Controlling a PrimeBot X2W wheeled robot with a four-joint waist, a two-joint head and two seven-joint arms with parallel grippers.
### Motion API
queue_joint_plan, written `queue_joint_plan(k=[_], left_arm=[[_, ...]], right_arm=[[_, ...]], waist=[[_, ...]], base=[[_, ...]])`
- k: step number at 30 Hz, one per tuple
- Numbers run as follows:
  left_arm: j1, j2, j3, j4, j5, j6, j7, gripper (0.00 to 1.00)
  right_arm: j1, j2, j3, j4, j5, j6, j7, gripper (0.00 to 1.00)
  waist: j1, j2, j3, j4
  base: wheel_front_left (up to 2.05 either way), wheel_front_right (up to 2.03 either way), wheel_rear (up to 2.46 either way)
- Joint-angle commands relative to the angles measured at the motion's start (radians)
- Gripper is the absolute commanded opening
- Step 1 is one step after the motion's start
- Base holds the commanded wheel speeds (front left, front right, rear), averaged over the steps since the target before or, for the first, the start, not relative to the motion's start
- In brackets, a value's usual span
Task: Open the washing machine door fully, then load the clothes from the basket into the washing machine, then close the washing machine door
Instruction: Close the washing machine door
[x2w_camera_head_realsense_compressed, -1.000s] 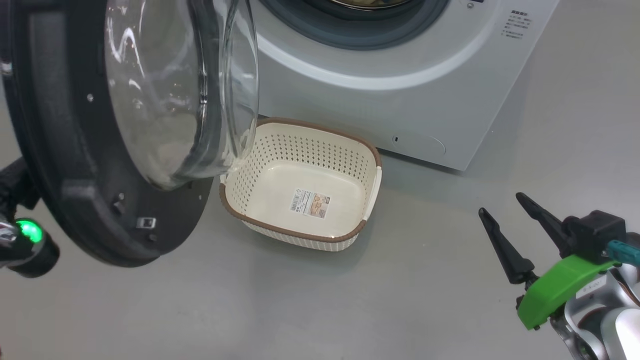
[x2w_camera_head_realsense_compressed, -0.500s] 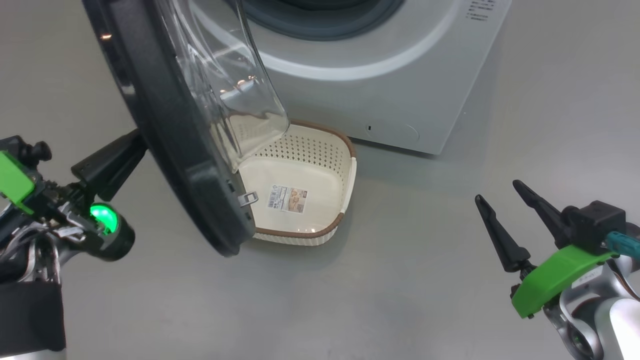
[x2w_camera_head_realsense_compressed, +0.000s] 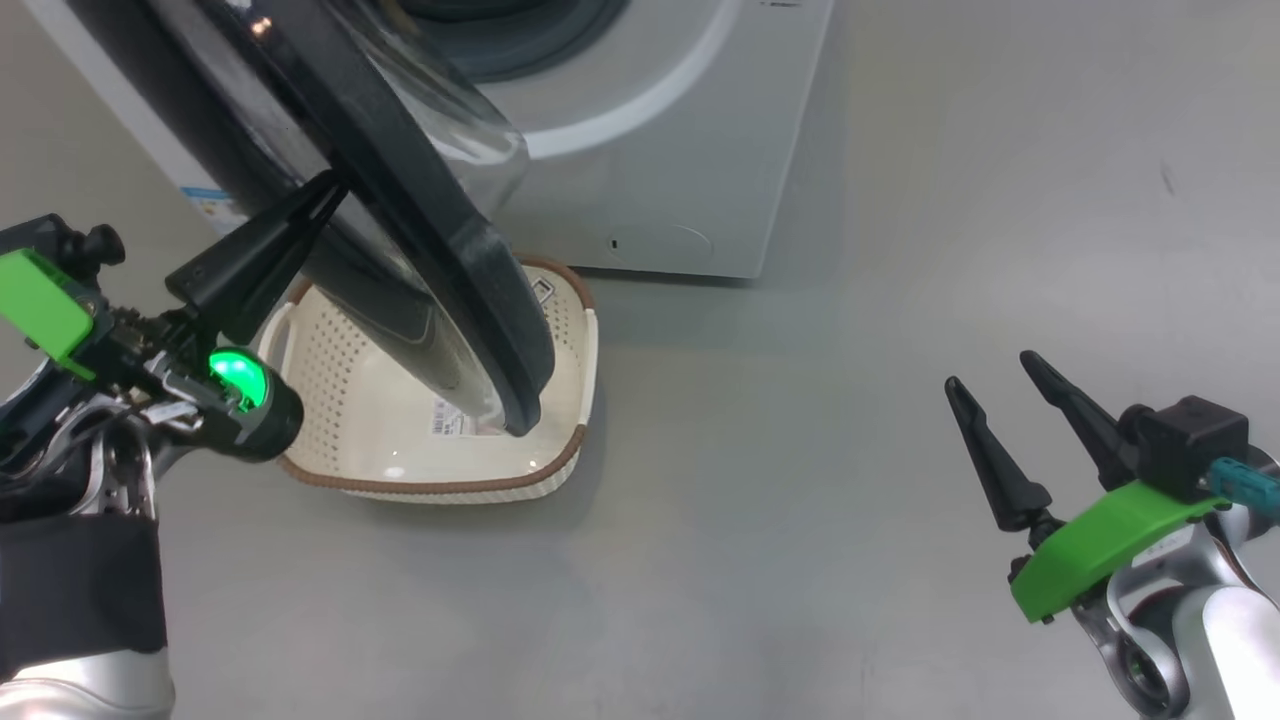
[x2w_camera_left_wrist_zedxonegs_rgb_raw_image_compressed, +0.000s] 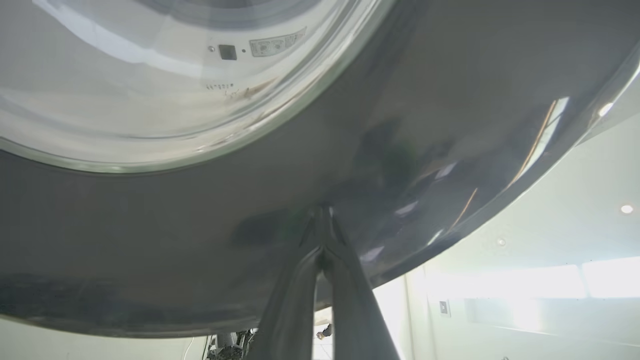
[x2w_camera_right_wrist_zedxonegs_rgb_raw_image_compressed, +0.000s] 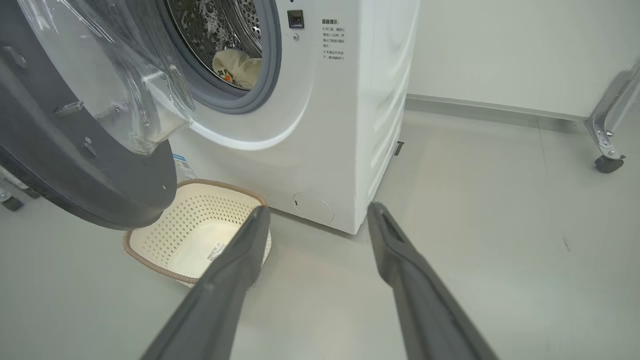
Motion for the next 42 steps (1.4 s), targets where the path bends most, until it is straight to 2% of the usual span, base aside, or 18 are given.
queue_joint_plan(k=[1,11,18,26,32,36,41,42], left_arm=[[-0.043,0.027,0.030,-0.025,0.012,-0.010,-0.005,0.00],[-0.121,0.011,0.052,0.081,0.063,-0.084,-0.096,0.00],[-0.161,0.013,0.086,0.164,0.080,-0.121,-0.151,0.00],[-0.158,0.013,0.115,0.216,0.081,-0.145,-0.169,0.00],[-0.125,0.003,0.138,0.204,0.076,-0.154,-0.172,0.00],[-0.074,-0.004,0.155,0.149,0.112,-0.159,-0.203,0.00],[0.026,-0.019,0.172,-0.005,0.243,-0.160,-0.317,0.00],[0.050,-0.024,0.171,-0.039,0.276,-0.160,-0.348,0.25]], right_arm=[[-0.046,-0.010,0.013,-0.030,0.001,0.000,-0.013,1.00],[-0.059,0.012,0.015,0.005,0.006,0.000,-0.045,1.00],[-0.062,0.024,0.015,0.028,0.009,0.000,-0.064,1.00],[-0.049,0.023,-0.002,0.042,0.007,0.000,-0.073,1.00],[-0.032,0.025,-0.024,0.044,0.002,0.000,-0.073,1.00],[-0.019,0.029,-0.039,0.040,-0.004,0.000,-0.069,1.00],[0.004,0.032,-0.055,0.031,-0.011,0.000,-0.064,1.00],[0.009,0.033,-0.057,0.030,-0.012,0.000,-0.063,1.00]], waist=[[-0.0001,0.0000,0.003,-0.044],[-0.0001,0.0000,0.009,-0.173],[-0.0001,0.0000,0.007,-0.230],[-0.0001,0.0000,-0.006,-0.237],[-0.0001,0.0000,-0.021,-0.221],[-0.0001,0.0000,-0.037,-0.202],[-0.0001,0.0000,-0.057,-0.178],[-0.0001,0.0000,-0.061,-0.174]], base=[[0.00,0.00,0.00],[0.00,0.00,0.00],[0.00,0.00,0.00],[0.00,0.00,0.00],[0.00,0.00,0.00],[0.00,0.00,0.00],[0.00,0.00,0.00],[0.00,0.00,0.00]])
